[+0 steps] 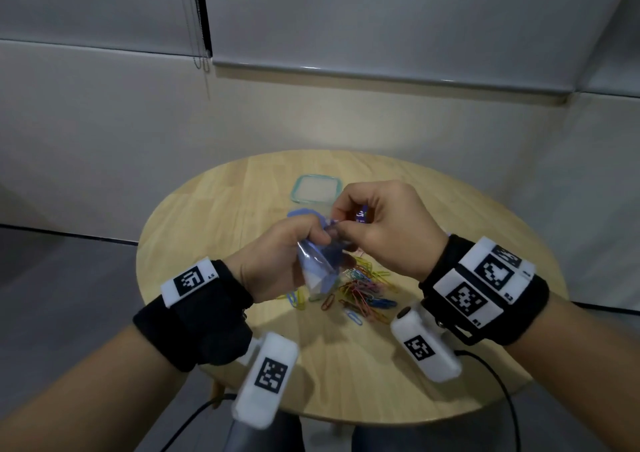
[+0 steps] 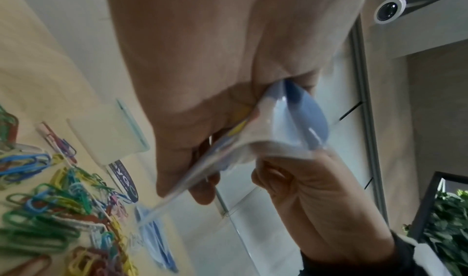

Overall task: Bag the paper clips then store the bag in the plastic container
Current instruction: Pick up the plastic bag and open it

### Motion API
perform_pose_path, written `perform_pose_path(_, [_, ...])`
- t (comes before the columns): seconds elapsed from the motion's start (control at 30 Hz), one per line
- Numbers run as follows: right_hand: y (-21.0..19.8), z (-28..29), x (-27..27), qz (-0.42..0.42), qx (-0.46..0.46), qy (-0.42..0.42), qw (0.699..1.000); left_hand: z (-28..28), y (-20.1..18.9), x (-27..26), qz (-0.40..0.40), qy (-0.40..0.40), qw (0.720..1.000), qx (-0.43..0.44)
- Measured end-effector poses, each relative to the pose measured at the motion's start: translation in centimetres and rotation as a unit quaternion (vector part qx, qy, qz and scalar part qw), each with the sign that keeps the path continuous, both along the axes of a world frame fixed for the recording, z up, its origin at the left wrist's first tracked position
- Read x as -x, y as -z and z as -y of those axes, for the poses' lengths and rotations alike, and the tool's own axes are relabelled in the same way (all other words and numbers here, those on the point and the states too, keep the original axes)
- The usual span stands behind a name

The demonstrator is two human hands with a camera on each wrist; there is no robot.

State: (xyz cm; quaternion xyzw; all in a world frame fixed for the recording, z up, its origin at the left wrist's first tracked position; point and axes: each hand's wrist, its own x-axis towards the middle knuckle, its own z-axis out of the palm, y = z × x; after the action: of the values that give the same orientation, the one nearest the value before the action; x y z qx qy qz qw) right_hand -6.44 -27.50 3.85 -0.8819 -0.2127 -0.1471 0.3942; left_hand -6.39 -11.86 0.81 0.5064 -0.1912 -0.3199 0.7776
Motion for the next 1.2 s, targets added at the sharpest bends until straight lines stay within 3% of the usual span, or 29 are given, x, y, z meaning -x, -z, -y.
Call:
perform_pose_path(0.3, [0.6, 0.5, -0.2, -0.11, 0.018, -0.054, 0.992, -0.4, 0.0, -0.6, 0.03, -0.001, 0.998, -0.054])
perform_pose_path(0.43, [0.2, 0.7, 0.2, -0.15, 0.021, -0.081, 0.985, -0.5, 0.0, -0.8, 0.085, 0.001, 0.988, -0.126])
perform_pose_path(0.57, [-0.8, 1.1, 0.8, -0.224, 0.033, -0.156, 0.962, -0.8, -1.2, -0.5, 0.264, 0.044, 0.933, -0.24])
perform_pose_path(0.7, [-0.5, 2.0, 1.4, -0.256, 0.118, -0.207, 0.937, -2.3, -1.3, -1.2, 0.324, 0.06, 0.895, -0.3])
perform_pose_path(0.8, [0.3, 2.4, 1.5, -0.2, 0.166, -0.201, 0.945, -2.1, -0.7, -0.8, 0.361, 0.035, 0.867, -0.34])
perform_pose_path(0.9, [1.2, 2.5, 1.7, -0.065, 0.24, -0.169, 0.954, -1.6, -0.1, -0.7, 0.427, -0.046, 0.817, -0.384])
perform_pose_path(0.97, [1.7, 2.7, 1.8, -0.034, 0.229, -0.154, 0.961, -1.6, 0.3, -1.0, 0.469, -0.095, 0.785, -0.394])
perform_pose_path(1.0, [2.1, 2.8, 1.6, -0.047, 0.199, -0.152, 0.967, -1.6, 0.4, -1.1, 0.489, -0.117, 0.772, -0.389])
perform_pose_path(1.07, [2.1, 2.7, 1.5, -0.173, 0.079, -0.165, 0.968, -1.6, 0.7, -1.3, 0.537, -0.146, 0.74, -0.378])
perform_pose_path(1.13, [1.8, 2.4, 1.3, -0.302, -0.014, -0.191, 0.934, -1.4, 1.0, -1.5, 0.582, -0.15, 0.706, -0.375])
perform_pose_path(1.2, [1.2, 2.4, 1.2, -0.324, -0.004, -0.193, 0.926, -1.2, 1.1, -1.7, 0.592, -0.151, 0.692, -0.384])
